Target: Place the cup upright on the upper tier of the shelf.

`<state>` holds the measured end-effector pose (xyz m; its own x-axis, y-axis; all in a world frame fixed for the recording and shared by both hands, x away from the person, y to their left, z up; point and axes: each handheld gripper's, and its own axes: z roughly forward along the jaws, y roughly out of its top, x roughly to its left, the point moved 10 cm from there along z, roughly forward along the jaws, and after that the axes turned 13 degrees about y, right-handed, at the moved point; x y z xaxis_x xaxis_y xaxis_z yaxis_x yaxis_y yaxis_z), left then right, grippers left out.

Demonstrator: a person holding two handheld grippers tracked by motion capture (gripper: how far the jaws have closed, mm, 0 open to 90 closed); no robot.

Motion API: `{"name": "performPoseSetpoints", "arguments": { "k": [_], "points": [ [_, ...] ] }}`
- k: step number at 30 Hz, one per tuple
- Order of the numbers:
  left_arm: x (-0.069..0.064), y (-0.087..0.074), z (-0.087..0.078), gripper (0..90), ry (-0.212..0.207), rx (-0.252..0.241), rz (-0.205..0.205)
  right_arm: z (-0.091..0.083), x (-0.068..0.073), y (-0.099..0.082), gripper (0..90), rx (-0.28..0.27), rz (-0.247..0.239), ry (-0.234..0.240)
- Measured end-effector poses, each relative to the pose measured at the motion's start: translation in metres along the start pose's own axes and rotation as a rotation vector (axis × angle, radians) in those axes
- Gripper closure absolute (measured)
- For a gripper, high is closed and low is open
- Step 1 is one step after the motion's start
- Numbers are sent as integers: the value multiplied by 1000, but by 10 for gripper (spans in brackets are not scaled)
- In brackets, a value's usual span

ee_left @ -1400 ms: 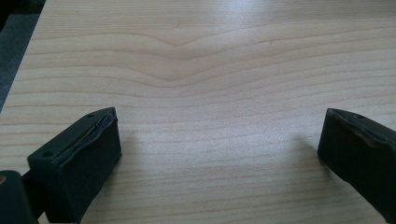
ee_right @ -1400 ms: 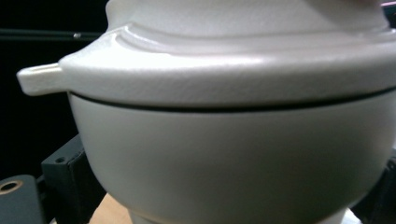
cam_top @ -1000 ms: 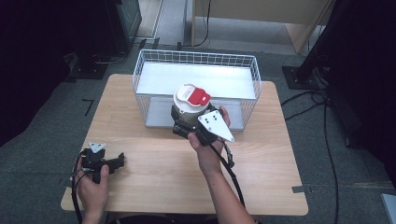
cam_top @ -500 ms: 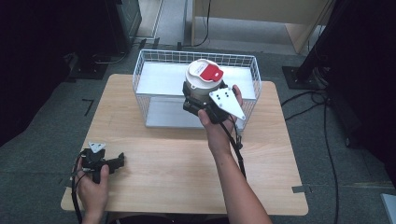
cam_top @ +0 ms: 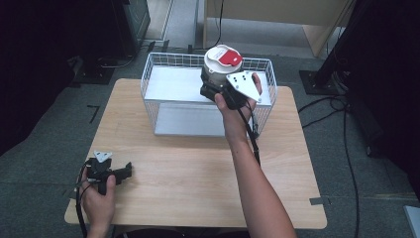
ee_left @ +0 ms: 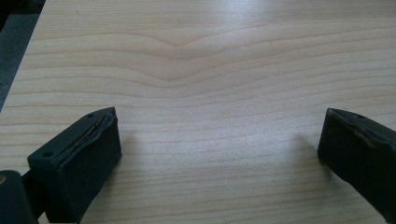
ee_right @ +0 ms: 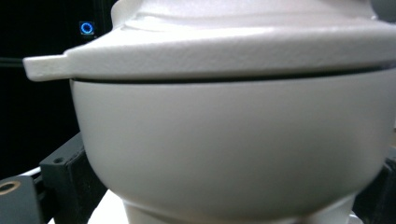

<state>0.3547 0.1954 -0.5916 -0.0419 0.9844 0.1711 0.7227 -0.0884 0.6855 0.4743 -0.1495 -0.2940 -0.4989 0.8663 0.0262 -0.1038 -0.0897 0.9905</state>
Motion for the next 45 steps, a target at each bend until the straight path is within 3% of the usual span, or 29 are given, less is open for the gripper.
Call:
{"name": "performPoseSetpoints", "arguments": {
  "k": [6,17,24,32,43,45],
  "points": [
    [0,0,0,0,0,0,1,19,-12,-1,35,12,18,-15],
    [0,0,0,0,-2,0,1,43,-27,-25,35,55,46,-52],
    [0,0,0,0,-2,0,2,43,-26,-26,36,61,35,-52],
    [0,0,0,0,-3,-2,4,41,-21,-29,51,120,48,-20],
    [-1,0,0,0,-1,-3,2,38,-21,-31,77,152,35,-29],
    [0,1,0,0,-1,-4,4,37,-21,-31,46,153,36,-32]
  ]
}}
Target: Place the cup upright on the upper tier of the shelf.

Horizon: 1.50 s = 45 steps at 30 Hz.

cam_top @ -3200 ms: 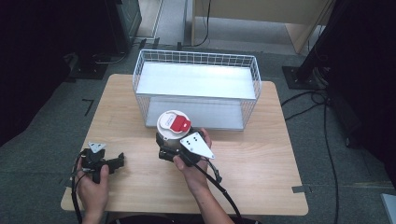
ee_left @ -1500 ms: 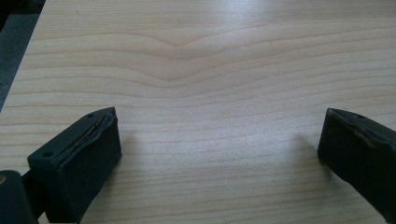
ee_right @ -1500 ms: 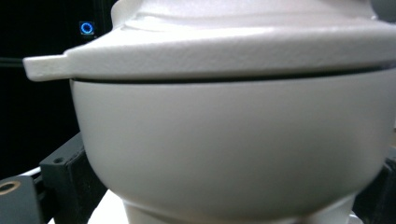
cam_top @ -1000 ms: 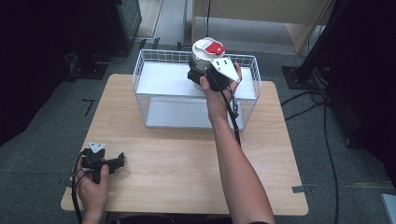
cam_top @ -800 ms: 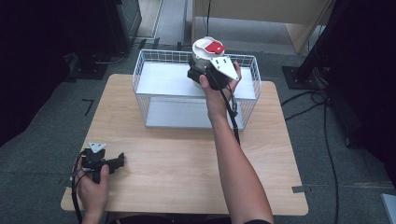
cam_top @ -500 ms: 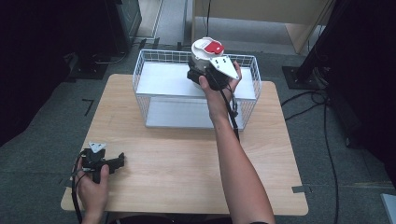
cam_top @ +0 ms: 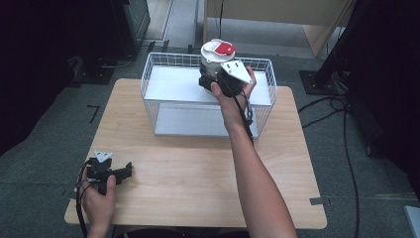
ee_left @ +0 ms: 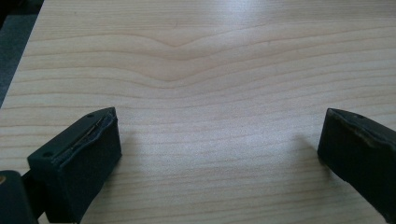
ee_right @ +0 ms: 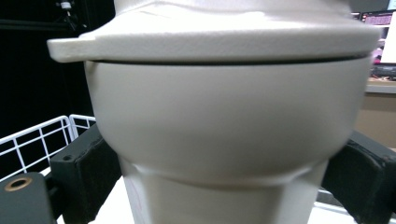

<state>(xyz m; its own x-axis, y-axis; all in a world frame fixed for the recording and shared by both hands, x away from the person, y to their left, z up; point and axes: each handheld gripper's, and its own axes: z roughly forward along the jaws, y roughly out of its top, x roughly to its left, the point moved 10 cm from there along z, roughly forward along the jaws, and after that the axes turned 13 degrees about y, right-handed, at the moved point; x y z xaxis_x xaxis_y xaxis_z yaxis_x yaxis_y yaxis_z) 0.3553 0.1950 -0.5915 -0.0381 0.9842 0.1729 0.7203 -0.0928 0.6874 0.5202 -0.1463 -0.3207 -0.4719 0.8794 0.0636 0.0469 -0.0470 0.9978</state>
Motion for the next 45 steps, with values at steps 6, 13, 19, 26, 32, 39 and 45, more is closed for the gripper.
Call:
{"name": "performPoseSetpoints", "arguments": {
  "k": [6,13,19,26,32,39,45],
  "points": [
    [0,0,0,0,0,0,0,-5,5,-2,0,22,5,41],
    [0,0,0,0,0,1,1,-15,7,-9,0,20,7,60],
    [0,0,0,0,0,1,1,-29,4,-15,0,8,0,62],
    [0,0,0,0,0,1,1,-44,1,-23,0,11,-22,61],
    [0,0,0,0,0,1,1,-57,-3,-29,0,9,-27,51],
    [0,0,0,0,0,1,1,-72,-7,-33,0,6,-43,53],
    [0,0,0,0,0,1,1,-85,-12,-37,0,5,-51,50]
  ]
}}
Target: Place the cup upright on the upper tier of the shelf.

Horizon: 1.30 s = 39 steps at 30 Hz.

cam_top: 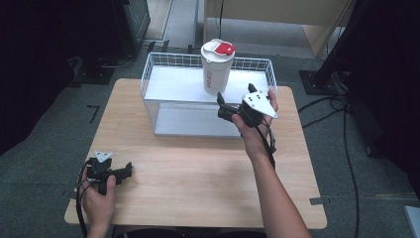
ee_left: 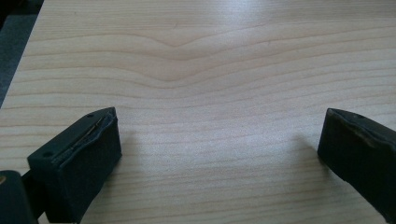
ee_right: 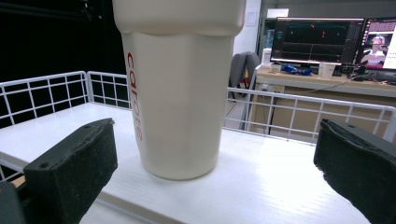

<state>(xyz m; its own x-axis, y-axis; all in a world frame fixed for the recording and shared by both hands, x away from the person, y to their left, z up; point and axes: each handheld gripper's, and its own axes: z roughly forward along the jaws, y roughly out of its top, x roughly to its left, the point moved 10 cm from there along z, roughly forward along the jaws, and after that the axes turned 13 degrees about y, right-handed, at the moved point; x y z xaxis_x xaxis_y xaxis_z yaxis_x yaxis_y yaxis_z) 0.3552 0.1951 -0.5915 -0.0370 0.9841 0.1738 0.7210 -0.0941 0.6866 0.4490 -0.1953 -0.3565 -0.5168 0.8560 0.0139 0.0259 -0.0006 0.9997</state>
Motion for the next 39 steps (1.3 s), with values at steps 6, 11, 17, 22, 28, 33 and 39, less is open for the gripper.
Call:
{"name": "performPoseSetpoints", "arguments": {
  "k": [6,11,17,22,28,33,39],
  "points": [
    [0,0,0,0,0,1,1,-14,-5,-6,0,2,-12,-7],
    [0,0,0,0,0,1,1,-26,-10,-14,0,7,-6,-21],
    [0,0,0,0,0,1,0,-40,-18,-26,0,14,-1,-34],
    [0,0,0,0,0,1,0,-53,-25,-36,0,23,10,-49],
    [0,0,0,0,0,1,-2,-70,-37,-47,0,25,19,-72],
    [0,0,0,0,-1,2,1,-83,-44,-56,0,27,34,-88],
    [0,0,0,0,0,2,1,-97,-52,-72,0,50,42,-108]
  ]
}}
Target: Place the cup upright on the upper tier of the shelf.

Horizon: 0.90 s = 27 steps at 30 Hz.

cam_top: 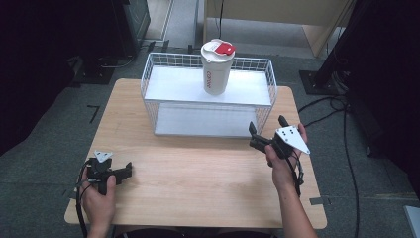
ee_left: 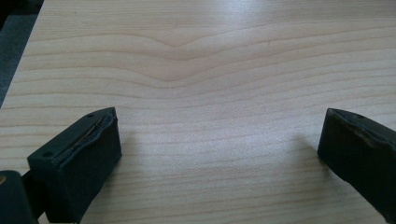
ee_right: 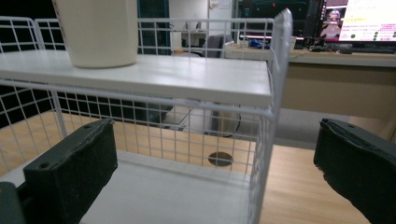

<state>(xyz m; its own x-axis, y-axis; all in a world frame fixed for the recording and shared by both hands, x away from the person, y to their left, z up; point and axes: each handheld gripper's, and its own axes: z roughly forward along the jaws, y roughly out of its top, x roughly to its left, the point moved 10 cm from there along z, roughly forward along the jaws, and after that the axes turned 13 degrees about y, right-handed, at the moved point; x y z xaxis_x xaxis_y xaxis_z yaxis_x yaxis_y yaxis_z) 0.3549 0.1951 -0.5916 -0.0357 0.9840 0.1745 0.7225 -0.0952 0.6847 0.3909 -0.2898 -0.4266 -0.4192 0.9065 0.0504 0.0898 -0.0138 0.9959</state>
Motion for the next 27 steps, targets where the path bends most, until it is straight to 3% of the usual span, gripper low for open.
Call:
{"name": "performPoseSetpoints", "arguments": {
  "k": [16,27],
  "points": [
    [-1,0,0,0,-1,-1,1,-33,-31,-40,0,62,25,-70],
    [-1,0,-1,0,-3,1,6,-49,-46,-57,0,98,33,-103]
  ]
}}
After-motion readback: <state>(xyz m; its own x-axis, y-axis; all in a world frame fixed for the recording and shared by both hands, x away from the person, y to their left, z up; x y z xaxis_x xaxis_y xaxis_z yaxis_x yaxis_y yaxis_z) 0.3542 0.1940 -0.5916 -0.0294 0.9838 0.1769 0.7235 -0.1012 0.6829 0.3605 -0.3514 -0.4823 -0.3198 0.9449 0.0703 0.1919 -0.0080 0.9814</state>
